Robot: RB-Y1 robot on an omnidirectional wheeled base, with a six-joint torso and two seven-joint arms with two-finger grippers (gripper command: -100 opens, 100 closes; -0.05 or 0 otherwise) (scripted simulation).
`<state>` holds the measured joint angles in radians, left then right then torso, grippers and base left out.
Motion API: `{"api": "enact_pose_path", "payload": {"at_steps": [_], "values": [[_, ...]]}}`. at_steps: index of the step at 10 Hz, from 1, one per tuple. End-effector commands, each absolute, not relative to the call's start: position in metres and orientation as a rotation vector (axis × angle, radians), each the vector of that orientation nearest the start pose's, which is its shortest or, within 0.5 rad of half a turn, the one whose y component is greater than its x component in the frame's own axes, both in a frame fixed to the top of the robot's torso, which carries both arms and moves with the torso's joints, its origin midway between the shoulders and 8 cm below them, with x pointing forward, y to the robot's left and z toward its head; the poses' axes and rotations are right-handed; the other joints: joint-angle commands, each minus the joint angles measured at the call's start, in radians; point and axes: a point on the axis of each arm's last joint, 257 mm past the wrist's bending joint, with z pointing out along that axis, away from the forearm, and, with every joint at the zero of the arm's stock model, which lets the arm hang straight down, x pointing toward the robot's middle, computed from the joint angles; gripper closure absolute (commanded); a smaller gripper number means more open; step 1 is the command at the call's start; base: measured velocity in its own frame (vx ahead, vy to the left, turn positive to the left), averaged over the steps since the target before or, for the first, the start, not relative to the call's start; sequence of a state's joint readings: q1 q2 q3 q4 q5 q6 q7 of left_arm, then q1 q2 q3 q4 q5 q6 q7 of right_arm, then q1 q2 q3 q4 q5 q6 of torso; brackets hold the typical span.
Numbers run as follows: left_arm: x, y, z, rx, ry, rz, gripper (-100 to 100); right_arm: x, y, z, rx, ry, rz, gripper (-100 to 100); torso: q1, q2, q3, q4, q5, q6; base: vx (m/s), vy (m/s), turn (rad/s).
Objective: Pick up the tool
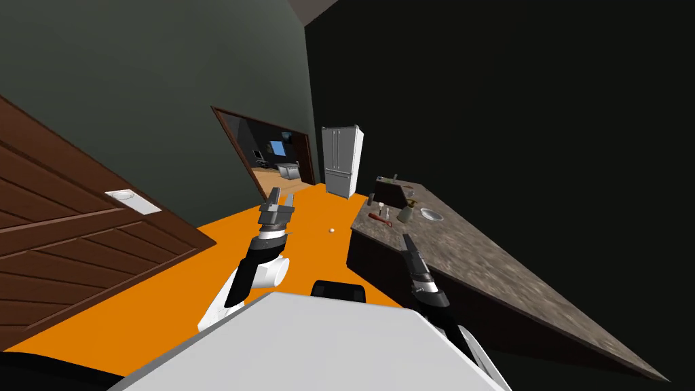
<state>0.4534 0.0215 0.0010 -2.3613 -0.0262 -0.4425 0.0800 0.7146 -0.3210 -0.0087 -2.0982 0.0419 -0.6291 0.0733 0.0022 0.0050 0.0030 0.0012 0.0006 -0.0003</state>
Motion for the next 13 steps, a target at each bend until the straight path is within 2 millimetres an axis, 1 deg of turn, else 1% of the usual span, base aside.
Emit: {"api": "enact_pose_path", "payload": {"at_steps": [1, 2, 3, 4, 5, 6, 7, 8, 9, 10, 11, 12, 13], "values": [[0.339, 0.267, 0.064, -0.602, 0.578, -1.39, 0, 0.313, -0.291, -0.128, 0.572, 1.152, 1.056, -100, 0.0, 0.0, 0.0, 0.0, 0.0, 0.0, -0.045, 0.031, 0.129], [0.339, 0.267, 0.064, -0.602, 0.579, -1.39, 0, 0.304, -0.301, -0.155, 0.588, 1.223, 1.005, -100, -0.001, -0.001, 0.0, 0.0, 0.0, 0.001, -0.034, 0.043, 0.251], [0.339, 0.267, 0.064, -0.602, 0.578, -1.39, 0, 0.301, -0.302, -0.158, 0.595, 1.229, 1.001, -100, -0.001, -0.001, -0.001, 0.0, 0.0, 0.0, -0.02, 0.028, 0.123], [0.339, 0.267, 0.064, -0.602, 0.579, -1.39, 0, 0.288, -0.313, -0.186, 0.614, 1.305, 0.943, -100, -0.002, -0.002, -0.001, 0.0, 0.0, 0.001, -0.011, 0.042, 0.281], [0.339, 0.267, 0.064, -0.602, 0.578, -1.39, 0, 0.276, -0.321, -0.205, 0.611, 1.365, 0.894, -100, -0.001, -0.003, -0.002, -0.001, 0.0, 0.0, -0.015, 0.062, 0.474], [0.339, 0.267, 0.064, -0.602, 0.578, -1.39, 0, 0.27, -0.325, -0.215, 0.632, 1.385, 0.88, -100, 0.0, -0.003, -0.002, -0.001, 0.0, 0.0, -0.006, 0.036, 0.155], [0.339, 0.267, 0.064, -0.602, 0.579, -1.39, 0, 0.253, -0.335, -0.236, 0.633, 1.454, 0.824, -100, -0.001, -0.003, -0.002, -0.001, 0.0, 0.001, -0.008, 0.042, 0.248], [0.339, 0.267, 0.064, -0.602, 0.579, -1.39, 0, 0.245, -0.338, -0.246, 0.655, 1.476, 0.809, -100, -0.002, -0.003, -0.002, -0.001, 0.0, 0.0, -0.005, 0.03, 0.173], [0.339, 0.267, 0.064, -0.602, 0.579, -1.39, 0, 0.222, -0.35, -0.27, 0.66, 1.554, 0.744, -100, -0.002, -0.003, -0.002, -0.001, 0.0, 0.001, -0.003, 0.039, 0.367], [0.339, 0.267, 0.064, -0.602, 0.579, -1.39, 0, 0.218, -0.351, -0.272, 0.668, 1.563, 0.739, -100, -0.002, -0.004, -0.002, -0.001, 0.0, 0.0, 0.003, 0.031, 0.149], [0.339, 0.267, 0.064, -0.602, 0.579, -1.39, 0, 0.195, -0.363, -0.294, 0.666, 1.638, 0.675, -100, -0.002, -0.004, -0.002, -0.001, 0.0, 0.001, -0.002, 0.05, 0.376], [0.339, 0.267, 0.064, -0.602, 0.579, -1.39, 0, 0.188, -0.364, -0.297, 0.678, 1.651, 0.666, -100, -0.001, -0.004, -0.002, -0.001, 0.0, 0.0, 0.001, 0.035, 0.152], [0.339, 0.267, 0.064, -0.602, 0.579, -1.39, 0, 0.167, -0.376, -0.315, 0.665, 1.721, 0.607, -100, -0.002, -0.004, -0.002, -0.001, 0.0, 0.001, 0.012, 0.051, 0.299]]}}
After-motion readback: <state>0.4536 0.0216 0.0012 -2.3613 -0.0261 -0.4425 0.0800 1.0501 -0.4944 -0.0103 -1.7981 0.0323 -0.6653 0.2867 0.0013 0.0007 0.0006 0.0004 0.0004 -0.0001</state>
